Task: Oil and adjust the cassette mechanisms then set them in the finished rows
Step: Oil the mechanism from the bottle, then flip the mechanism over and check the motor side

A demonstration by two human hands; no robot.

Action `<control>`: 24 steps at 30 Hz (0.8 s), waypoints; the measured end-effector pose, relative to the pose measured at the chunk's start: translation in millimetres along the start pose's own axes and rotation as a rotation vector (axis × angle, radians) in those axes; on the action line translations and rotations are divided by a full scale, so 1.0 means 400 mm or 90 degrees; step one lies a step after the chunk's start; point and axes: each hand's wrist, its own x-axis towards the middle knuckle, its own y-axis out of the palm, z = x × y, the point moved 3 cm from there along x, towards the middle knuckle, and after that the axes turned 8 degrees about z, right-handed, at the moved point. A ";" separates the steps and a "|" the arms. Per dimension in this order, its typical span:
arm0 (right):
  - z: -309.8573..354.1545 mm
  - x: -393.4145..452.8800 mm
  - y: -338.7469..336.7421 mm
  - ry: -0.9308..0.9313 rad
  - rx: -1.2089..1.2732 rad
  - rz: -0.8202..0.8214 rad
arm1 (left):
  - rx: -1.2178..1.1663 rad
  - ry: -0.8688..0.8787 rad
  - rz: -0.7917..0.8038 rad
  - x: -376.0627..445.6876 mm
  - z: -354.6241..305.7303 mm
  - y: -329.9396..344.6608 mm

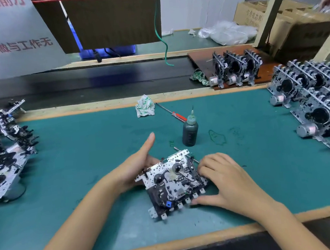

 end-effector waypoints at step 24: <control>0.020 -0.007 0.013 0.020 -0.013 -0.143 | 0.753 0.297 -0.616 -0.120 0.092 0.090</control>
